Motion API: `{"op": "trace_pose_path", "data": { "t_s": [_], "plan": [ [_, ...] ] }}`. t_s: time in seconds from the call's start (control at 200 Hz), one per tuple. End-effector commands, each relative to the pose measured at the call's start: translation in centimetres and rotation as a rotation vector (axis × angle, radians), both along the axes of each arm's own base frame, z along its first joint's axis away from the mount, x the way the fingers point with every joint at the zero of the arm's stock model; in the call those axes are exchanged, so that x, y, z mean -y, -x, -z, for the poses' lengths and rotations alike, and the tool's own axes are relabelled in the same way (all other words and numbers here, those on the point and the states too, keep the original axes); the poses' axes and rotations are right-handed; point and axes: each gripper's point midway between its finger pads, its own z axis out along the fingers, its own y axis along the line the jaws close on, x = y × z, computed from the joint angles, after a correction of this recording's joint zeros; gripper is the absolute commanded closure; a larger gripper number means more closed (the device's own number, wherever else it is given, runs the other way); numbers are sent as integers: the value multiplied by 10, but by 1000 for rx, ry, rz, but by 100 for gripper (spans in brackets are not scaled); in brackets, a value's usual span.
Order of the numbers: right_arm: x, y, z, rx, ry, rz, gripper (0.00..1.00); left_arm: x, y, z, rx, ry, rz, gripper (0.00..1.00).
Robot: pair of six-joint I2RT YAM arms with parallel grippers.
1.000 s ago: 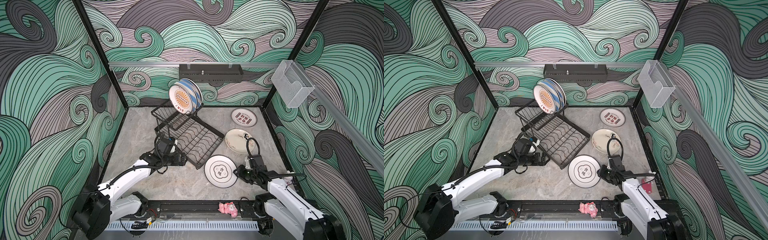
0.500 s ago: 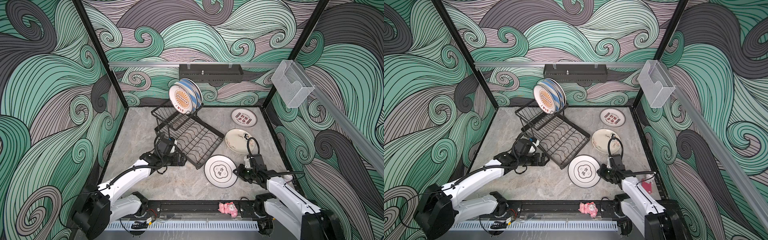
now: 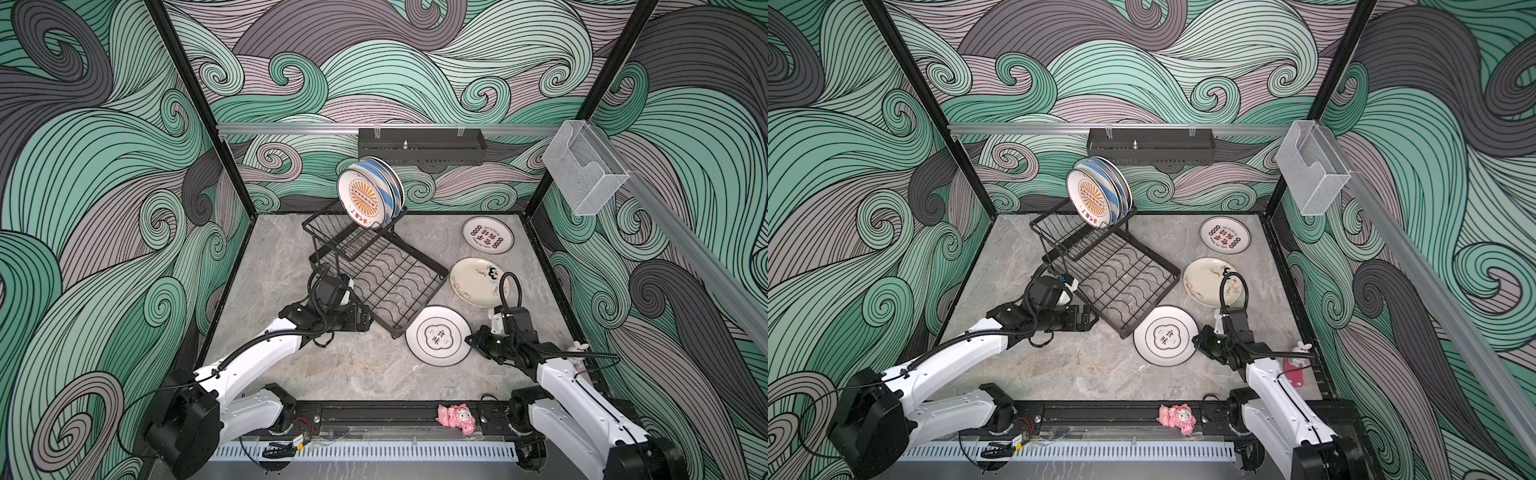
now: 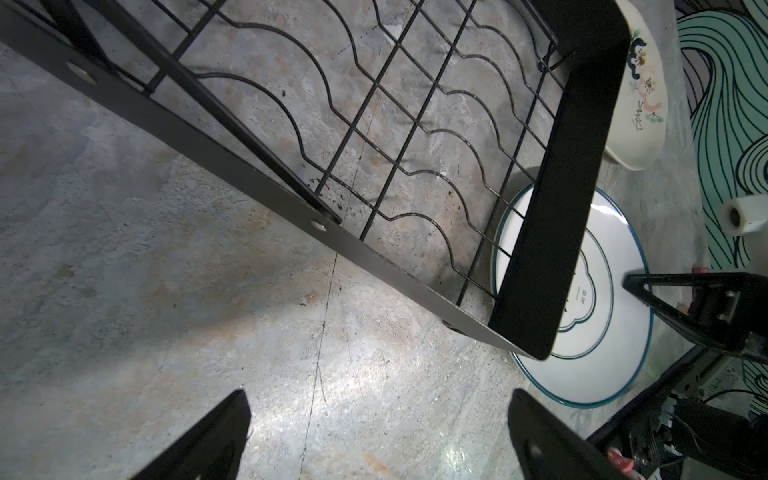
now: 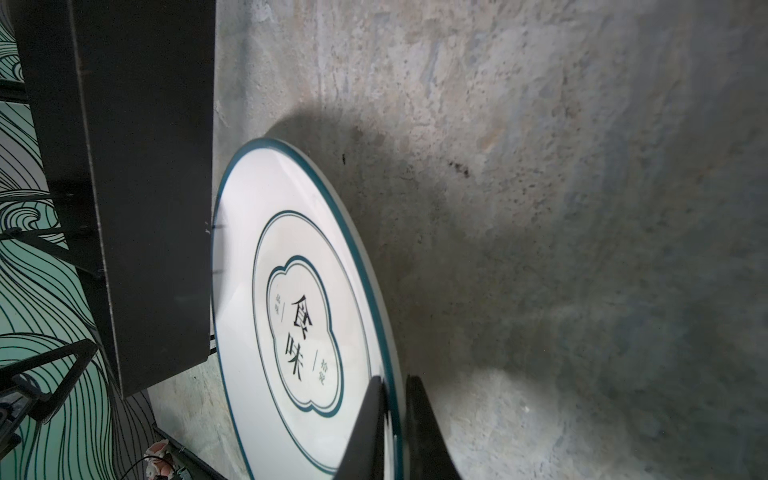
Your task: Load the plates into the dish rack
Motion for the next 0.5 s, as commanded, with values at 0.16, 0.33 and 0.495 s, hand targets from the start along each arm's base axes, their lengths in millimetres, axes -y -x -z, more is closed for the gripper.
{"op": "trace_pose_path", "data": {
  "t_s": [0.16,0.33,0.495],
  "plan": [
    [26,13,-24,-30,137,39,100,0,-6,-13,30,-13,-1,2],
    [29,9,-43,-8,161,32,100,-1,-8,-25,46,-13,-4,1],
    [36,-2,-73,73,210,32,100,-10,-11,-45,88,-22,-28,2]
  ]
}}
